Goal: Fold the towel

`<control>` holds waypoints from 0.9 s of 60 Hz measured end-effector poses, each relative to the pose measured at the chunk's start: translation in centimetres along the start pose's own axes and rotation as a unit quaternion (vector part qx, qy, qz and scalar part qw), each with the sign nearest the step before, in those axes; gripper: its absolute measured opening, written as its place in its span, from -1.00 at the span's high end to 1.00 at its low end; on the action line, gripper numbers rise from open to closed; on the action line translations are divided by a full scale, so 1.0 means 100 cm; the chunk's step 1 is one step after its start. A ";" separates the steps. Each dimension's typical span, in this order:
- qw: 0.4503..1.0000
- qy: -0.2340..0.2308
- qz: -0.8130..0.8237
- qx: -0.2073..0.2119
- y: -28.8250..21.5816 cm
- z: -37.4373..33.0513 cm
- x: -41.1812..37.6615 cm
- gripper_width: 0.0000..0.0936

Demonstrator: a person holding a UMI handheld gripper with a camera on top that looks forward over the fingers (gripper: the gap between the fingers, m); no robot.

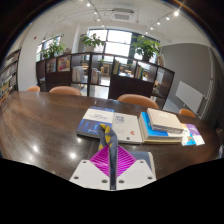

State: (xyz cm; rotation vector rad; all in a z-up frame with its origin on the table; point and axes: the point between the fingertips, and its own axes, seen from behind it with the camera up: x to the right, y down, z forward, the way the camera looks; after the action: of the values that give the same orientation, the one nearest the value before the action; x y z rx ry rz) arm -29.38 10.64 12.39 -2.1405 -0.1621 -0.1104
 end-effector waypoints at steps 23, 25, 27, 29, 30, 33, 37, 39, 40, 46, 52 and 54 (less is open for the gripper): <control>0.996 0.053 0.017 -0.073 0.100 0.032 0.168 -0.27; 0.996 0.052 0.021 -0.067 0.098 0.025 0.170 -0.35; 0.997 0.051 0.028 -0.058 0.093 0.018 0.170 -0.45; 0.997 0.049 0.035 -0.048 0.082 0.009 0.168 -0.55; 0.997 0.048 0.038 -0.042 0.079 0.003 0.167 -0.58; 0.998 0.042 0.049 -0.028 0.064 -0.015 0.165 -0.67; 0.998 0.040 0.056 -0.001 0.039 -0.046 0.162 -0.68; 0.997 0.042 0.058 0.011 0.024 -0.064 0.161 -0.70; 0.997 0.044 0.058 0.019 0.018 -0.072 0.160 -0.69; 0.995 0.048 0.067 0.049 -0.007 -0.125 0.152 -0.70; 0.993 0.033 0.087 0.076 -0.016 -0.172 0.130 -0.71; 0.992 0.027 0.088 0.081 -0.018 -0.189 0.123 -0.72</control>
State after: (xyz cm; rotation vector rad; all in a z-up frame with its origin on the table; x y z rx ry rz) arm -17.80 -3.31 25.89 -1.9786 0.0493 -0.0500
